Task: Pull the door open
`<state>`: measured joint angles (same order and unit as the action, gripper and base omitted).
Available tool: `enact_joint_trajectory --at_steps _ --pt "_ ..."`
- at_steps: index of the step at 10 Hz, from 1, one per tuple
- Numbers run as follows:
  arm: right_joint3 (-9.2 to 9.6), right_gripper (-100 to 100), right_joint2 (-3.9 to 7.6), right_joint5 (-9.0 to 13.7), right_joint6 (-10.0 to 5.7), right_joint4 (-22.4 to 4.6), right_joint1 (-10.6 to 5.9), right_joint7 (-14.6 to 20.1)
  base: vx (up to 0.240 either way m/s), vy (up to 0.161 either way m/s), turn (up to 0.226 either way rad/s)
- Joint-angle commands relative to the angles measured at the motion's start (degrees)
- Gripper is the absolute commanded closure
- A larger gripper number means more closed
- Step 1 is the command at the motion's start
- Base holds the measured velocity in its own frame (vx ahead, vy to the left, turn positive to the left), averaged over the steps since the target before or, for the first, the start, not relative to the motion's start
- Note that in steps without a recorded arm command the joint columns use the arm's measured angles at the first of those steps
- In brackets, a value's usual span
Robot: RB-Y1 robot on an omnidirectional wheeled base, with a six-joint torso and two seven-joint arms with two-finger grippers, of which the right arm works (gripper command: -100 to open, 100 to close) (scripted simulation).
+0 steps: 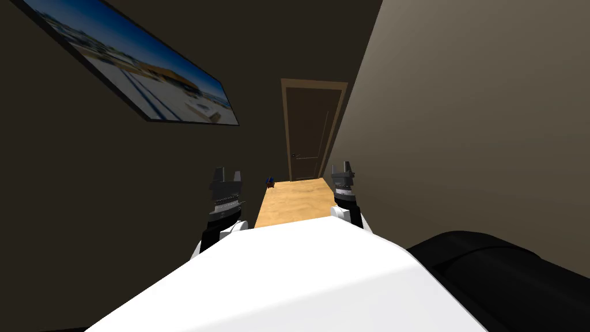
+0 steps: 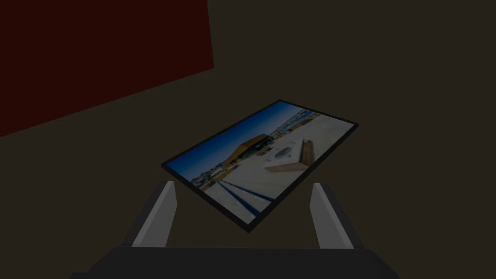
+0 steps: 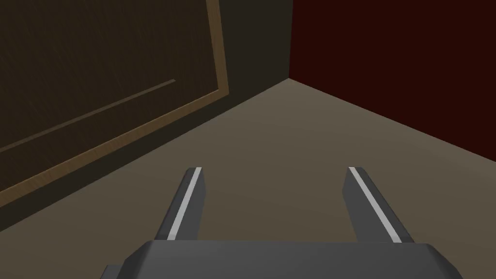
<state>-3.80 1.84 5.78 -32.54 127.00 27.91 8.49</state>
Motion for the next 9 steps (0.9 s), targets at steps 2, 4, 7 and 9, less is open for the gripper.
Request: enact_joint_trajectory --at_steps 2,4,7,9 --pt "-0.19 -100 0.74 -0.6 -0.2 -2.5 -0.78 0.4 0.124 0.011 0.006" --pt "-0.34 -100 1.28 -1.2 -0.37 -4.5 -1.41 0.7 0.189 0.025 0.01" --pt "-0.59 -100 2.09 -2.0 -0.63 -7.8 -2.44 1.2 0.153 0.043 0.006" --pt "-0.78 -100 2.62 -2.6 -0.83 -10.2 -3.18 1.6 0.156 0.04 0.009"
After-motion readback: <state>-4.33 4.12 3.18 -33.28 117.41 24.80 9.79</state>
